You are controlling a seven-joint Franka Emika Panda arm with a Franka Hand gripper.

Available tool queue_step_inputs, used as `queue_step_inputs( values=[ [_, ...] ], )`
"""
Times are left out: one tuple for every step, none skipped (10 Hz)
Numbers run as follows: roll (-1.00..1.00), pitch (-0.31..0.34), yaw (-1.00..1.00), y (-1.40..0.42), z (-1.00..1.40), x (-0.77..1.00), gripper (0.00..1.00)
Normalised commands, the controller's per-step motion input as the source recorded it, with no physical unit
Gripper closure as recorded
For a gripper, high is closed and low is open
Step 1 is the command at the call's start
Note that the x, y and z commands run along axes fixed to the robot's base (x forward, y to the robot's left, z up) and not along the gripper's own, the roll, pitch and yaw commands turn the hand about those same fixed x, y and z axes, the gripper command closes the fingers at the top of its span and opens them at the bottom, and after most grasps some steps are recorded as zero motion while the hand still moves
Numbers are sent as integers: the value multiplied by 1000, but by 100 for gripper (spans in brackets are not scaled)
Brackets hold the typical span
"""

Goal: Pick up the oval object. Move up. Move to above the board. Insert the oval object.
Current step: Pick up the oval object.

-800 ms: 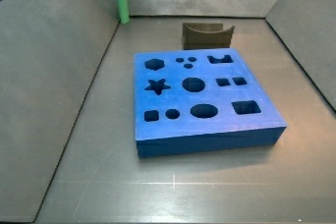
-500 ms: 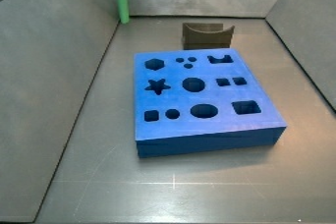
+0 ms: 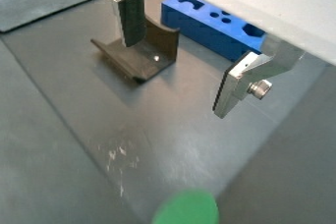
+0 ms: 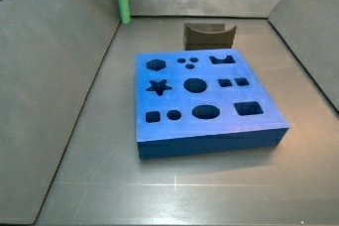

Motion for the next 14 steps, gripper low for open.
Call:
queue_step_inputs(
  values=[
    [0, -99, -20, 420, 0, -1000, 0],
    [0, -101, -14, 449, -29, -1000, 0],
    [0, -161, 0, 423, -177, -1000, 0],
    [-3, -173, 0, 420, -234, -929, 0],
    [0, -173, 0, 371, -286, -917, 0],
    [0, -150, -9, 351, -294, -934, 0],
    [0, -141, -9, 326, -317, -923, 0],
    [1, -137, -29, 249, -403, -854, 0],
    [51, -187, -20, 51, -697, -546, 0],
    [107, -214, 0, -26, -823, -174, 0],
    [97, -204, 0, -66, -743, -17, 0],
    [0, -156, 0, 0, -251, 0, 0],
    [0, -11, 0, 0, 0, -11, 0],
    [0, 0, 0, 0, 0, 0, 100]
  ],
)
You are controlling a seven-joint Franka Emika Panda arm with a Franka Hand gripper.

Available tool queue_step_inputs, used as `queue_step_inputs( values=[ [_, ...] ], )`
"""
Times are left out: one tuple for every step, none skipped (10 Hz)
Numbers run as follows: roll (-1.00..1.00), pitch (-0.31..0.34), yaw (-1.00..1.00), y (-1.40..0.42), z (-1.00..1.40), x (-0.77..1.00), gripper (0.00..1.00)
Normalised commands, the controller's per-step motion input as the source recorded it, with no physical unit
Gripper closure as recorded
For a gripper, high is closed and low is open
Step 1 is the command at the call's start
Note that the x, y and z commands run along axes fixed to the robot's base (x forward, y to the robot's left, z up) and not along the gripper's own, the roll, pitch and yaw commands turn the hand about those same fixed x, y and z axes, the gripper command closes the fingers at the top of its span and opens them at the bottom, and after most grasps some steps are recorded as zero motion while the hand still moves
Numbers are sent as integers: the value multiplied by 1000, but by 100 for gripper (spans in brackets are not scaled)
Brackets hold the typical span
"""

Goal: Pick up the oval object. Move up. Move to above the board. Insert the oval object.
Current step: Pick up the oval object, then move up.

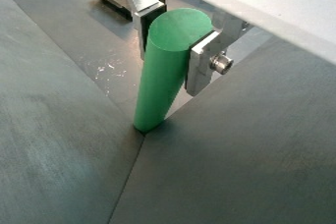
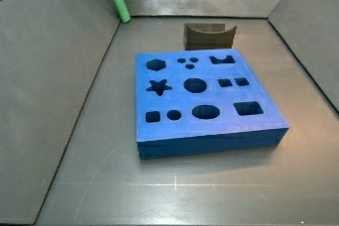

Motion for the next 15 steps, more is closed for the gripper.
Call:
queue_step_inputs(
  values=[
    [0, 0, 0, 0, 0, 0, 100],
    [0, 0, 0, 0, 0, 0, 100],
    [0, 0, 0, 0, 0, 0, 100],
    [0, 0, 0, 0, 0, 0, 100],
    [0, 0, 0, 0, 0, 0, 100],
    [0, 0, 0, 0, 0, 0, 100],
    [0, 0, 0, 0, 0, 0, 100],
    [0, 0, 0, 0, 0, 0, 100],
    [0, 0, 0, 0, 0, 0, 100],
    [0, 0, 0, 0, 0, 0, 100],
    [0, 0, 0, 0, 0, 0, 100],
    [0, 0, 0, 0, 0, 0, 100],
    [0, 0, 0, 0, 833, 0, 100],
    [-5, 4, 34, -28, 824, 6, 100],
    [-8, 57, 41, -37, 729, -56, 100]
  ],
)
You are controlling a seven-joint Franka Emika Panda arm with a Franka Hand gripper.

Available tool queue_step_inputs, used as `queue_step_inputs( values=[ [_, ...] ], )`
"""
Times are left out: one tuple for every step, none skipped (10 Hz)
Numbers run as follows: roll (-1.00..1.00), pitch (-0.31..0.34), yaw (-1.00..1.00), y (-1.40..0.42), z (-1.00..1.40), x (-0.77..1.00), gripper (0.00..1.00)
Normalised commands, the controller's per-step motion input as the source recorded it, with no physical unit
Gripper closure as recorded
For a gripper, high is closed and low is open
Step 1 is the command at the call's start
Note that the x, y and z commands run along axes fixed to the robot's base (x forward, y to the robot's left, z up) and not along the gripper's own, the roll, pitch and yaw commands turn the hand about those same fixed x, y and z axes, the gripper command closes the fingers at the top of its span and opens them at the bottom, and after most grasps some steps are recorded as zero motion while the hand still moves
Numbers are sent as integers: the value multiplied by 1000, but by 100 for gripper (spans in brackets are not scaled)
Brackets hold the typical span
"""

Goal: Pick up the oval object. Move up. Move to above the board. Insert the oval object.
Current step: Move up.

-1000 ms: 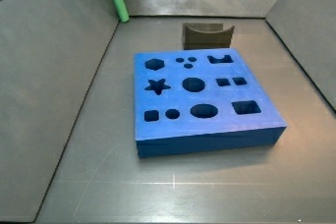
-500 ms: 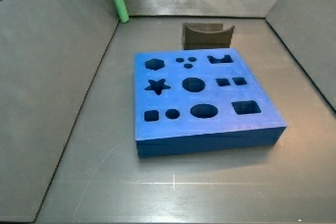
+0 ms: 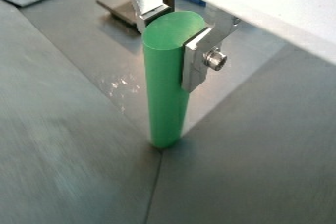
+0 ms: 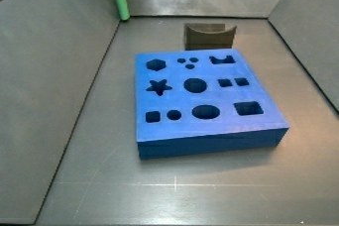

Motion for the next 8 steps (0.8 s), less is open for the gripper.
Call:
queue_step_inputs(
  values=[
    [5, 95, 37, -24, 648, -84, 100],
    [47, 109, 29, -5, 547, -83, 100],
    [62, 117, 26, -6, 496, -93, 100],
    [92, 120, 25, -9, 385, -120, 100],
    [104, 120, 26, -12, 346, -127, 100],
    [122, 118, 29, -17, 274, -136, 100],
    [127, 120, 31, -19, 243, -138, 100],
    [125, 120, 34, -15, 171, -138, 100]
  ],
)
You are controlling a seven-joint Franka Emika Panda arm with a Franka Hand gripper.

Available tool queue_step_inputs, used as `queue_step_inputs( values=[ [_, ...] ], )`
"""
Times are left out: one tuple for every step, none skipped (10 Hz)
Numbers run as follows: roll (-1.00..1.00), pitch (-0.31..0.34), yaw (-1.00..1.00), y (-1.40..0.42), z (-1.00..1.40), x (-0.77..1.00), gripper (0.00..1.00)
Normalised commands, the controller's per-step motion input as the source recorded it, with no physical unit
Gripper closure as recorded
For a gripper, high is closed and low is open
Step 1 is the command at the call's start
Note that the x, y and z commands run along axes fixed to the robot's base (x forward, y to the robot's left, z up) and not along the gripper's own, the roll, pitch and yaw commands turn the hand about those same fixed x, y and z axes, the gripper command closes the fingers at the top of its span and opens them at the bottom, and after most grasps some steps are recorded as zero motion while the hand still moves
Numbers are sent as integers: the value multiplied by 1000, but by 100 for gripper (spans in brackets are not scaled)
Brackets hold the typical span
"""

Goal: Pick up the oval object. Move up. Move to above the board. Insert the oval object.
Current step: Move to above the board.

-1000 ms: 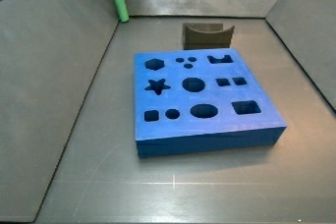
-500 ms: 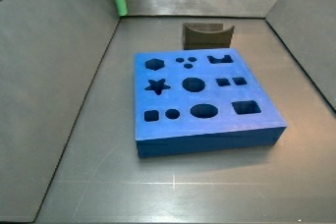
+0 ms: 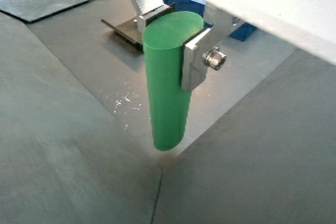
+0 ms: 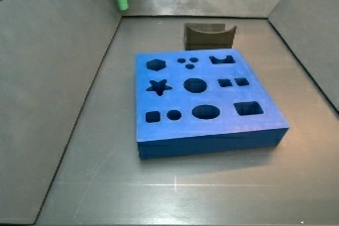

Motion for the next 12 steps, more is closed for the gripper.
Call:
queue_step_inputs(
  values=[
    [-25, 87, -68, 7, 1000, -333, 100],
    [-47, 75, -70, 12, 1000, -348, 100],
    [-26, 72, -54, 16, 1000, -378, 100],
    [-6, 66, -41, 12, 1000, -412, 100],
    [5, 64, -32, 9, 1000, -442, 100],
    [30, 65, -16, 5, 913, -465, 100],
    [46, 72, -4, 2, 799, -464, 100],
    [68, 79, 9, -2, 646, -461, 100],
    [80, 82, 18, -9, 531, -460, 100],
    [91, 82, 23, -15, 379, -458, 100],
    [86, 80, 22, -18, 299, -457, 100],
    [70, 75, 19, -12, 137, -451, 100]
  ],
)
